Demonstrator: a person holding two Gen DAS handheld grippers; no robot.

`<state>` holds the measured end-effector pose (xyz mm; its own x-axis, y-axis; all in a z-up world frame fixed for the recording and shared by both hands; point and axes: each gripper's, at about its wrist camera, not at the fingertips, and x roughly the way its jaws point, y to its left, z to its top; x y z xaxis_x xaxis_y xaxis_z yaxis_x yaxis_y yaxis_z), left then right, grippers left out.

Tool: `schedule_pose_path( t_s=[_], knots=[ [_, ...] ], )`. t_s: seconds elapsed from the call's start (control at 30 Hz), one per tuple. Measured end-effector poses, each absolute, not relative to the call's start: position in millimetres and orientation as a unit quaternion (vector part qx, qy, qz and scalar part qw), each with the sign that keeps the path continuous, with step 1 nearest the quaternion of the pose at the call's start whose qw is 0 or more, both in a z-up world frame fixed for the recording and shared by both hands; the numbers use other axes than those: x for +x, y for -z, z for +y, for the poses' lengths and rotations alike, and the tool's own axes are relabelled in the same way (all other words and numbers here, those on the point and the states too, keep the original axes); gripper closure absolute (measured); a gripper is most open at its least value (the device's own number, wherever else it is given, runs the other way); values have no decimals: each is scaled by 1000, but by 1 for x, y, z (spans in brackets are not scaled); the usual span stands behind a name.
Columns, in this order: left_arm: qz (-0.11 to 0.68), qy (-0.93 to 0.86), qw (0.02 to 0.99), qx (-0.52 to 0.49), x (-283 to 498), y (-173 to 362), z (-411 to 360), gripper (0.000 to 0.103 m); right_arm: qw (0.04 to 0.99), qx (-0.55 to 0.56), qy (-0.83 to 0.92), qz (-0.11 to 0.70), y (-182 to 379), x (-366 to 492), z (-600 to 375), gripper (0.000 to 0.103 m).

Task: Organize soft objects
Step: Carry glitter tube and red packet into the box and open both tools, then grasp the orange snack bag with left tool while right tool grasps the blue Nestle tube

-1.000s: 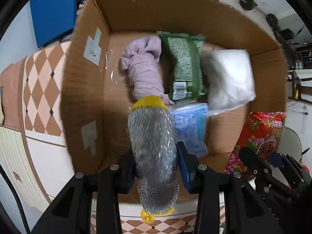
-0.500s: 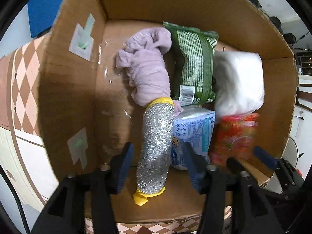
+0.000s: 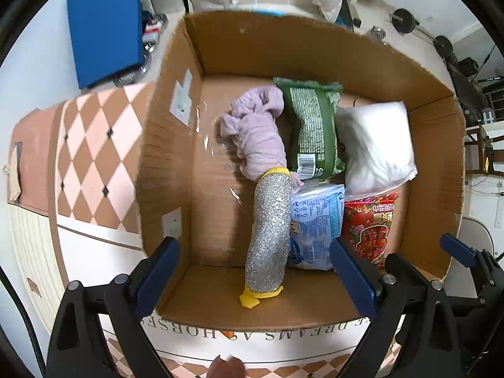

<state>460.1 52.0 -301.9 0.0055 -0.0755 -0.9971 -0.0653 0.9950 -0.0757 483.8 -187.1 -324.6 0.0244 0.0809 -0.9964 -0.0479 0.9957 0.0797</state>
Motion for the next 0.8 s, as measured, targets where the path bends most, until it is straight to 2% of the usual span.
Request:
schedule_pose_path(
  t_s=[0.1,0.8],
  knots=[
    [689,-2,723,-55,451,288,55,2,726,10,-39,687,314,477,-187,0],
    [545,-24,838,-24,352,171,40,2,818,3,-23,575,200,375,-212,0]
  ],
)
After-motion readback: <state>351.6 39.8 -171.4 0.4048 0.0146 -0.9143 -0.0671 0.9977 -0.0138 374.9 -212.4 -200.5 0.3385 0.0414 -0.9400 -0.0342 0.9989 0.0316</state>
